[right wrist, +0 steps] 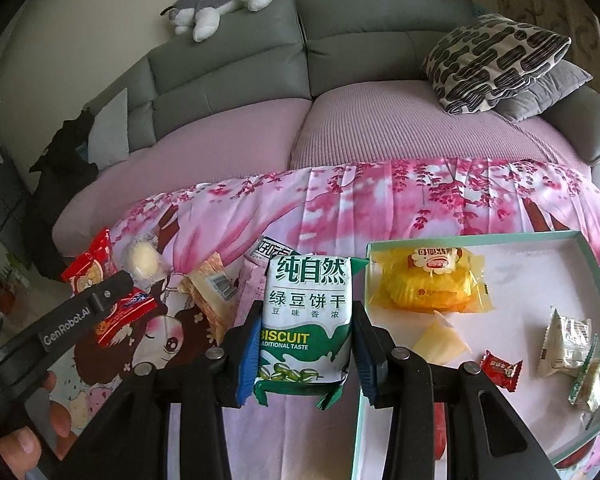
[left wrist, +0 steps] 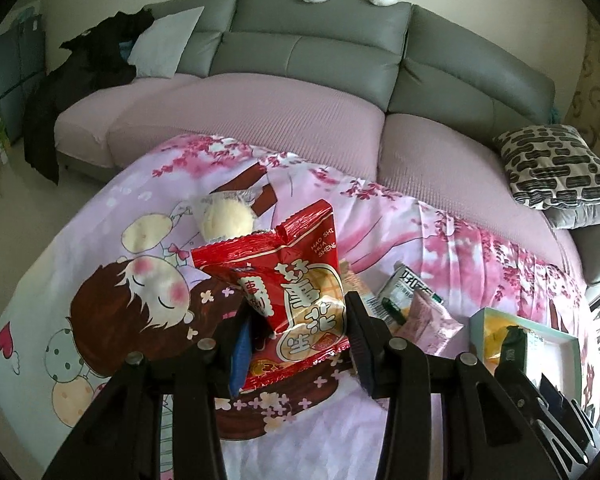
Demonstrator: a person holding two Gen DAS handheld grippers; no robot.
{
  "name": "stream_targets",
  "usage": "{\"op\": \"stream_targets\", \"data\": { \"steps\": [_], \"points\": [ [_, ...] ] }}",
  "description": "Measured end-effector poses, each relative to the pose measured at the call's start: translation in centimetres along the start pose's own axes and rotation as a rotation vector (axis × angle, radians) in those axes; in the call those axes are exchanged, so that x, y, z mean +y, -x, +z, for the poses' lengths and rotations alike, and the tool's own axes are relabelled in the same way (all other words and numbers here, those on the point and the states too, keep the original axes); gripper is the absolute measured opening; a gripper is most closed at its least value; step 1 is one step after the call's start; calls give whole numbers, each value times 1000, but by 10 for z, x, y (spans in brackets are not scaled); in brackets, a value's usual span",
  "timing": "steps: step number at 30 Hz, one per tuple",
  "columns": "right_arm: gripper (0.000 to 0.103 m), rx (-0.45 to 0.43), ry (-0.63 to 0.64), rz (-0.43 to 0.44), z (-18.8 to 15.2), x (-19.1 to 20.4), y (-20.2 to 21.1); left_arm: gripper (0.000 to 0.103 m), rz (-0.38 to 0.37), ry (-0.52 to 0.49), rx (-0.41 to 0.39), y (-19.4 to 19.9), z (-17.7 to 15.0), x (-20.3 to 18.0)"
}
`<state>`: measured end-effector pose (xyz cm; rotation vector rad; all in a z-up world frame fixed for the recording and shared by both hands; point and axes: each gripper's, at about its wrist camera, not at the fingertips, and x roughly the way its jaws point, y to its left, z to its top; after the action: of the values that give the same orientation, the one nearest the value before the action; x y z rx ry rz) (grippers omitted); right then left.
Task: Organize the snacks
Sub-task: 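Carry the red cracker bag and green biscuit pack over the tray with both tools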
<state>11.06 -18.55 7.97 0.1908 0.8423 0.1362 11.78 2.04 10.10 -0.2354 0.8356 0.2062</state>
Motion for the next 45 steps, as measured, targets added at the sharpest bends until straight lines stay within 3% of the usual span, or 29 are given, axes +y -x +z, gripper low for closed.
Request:
{"op": "stream_targets", "data": {
  "steps": [13, 23, 36, 45],
  "points": [
    [43, -68, -91, -27, 7, -42, 32, 45, -48, -83, -51, 25, -2, -44],
    [43, -104, -208, -86, 4, -99, 53, 45, -172, -208, -82, 41, -18, -113],
    [43, -146, -398, -179, -13, -184, 82, 45, -279, -342, -63, 40, -46, -183],
    [43, -156, -467, -235, -23, -217, 91, 45, -351, -417, 2, 27, -71, -227]
  ]
}}
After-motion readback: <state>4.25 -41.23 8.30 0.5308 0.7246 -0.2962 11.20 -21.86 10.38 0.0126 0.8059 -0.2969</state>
